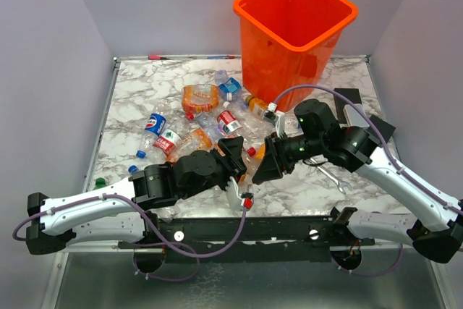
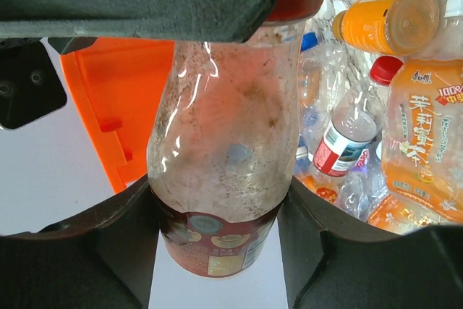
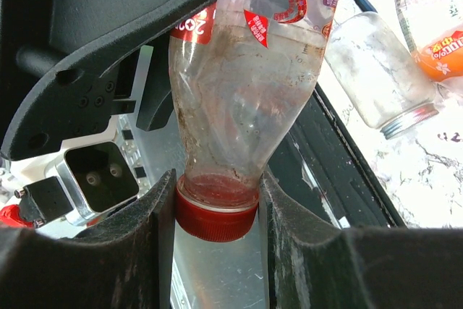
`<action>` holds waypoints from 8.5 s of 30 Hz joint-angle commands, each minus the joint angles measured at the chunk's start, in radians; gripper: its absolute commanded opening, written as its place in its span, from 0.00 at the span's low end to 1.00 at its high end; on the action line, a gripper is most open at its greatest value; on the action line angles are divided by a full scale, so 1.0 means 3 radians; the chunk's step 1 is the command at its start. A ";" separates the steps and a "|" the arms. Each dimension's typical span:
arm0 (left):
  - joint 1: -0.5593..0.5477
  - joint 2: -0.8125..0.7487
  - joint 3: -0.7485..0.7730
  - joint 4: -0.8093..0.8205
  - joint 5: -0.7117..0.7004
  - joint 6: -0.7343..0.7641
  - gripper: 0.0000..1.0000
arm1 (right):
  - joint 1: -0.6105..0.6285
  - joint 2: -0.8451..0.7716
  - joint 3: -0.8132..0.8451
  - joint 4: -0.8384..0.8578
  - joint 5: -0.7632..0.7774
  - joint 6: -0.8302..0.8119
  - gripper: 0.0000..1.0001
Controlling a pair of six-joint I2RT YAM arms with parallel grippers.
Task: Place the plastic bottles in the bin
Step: Place the plastic bottle in the trash bin, then pick up the plastic bottle at the center of the board, then place the plastic bottle in the trash bin.
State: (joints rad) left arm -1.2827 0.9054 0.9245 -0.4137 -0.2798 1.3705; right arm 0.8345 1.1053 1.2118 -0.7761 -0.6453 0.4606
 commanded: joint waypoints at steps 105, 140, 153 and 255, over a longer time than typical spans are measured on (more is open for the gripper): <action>0.0090 -0.2810 -0.1397 0.0613 -0.2484 -0.5443 0.99 | -0.1188 0.3153 0.3704 0.2809 0.3372 -0.1110 0.01; 0.0088 -0.1215 -0.1054 0.0235 -0.0936 -0.5633 0.99 | -0.0923 -0.1009 -0.1421 0.1252 0.1425 0.0321 0.87; 0.0089 -0.0745 -0.1231 0.0473 -0.1267 -0.6093 0.99 | -0.0922 -0.1101 -0.2893 0.2306 0.1813 0.1865 0.90; 0.0663 -0.0204 -0.0835 0.2321 0.0659 -0.6441 0.00 | -0.0624 -0.1920 -0.1653 0.1684 0.0291 0.0055 1.00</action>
State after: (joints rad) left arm -1.1370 0.9535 0.6720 0.4107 -0.0715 -0.6636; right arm 0.6468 0.5507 0.5884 0.0505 -0.5865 0.5587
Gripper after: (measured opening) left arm 0.640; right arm 0.991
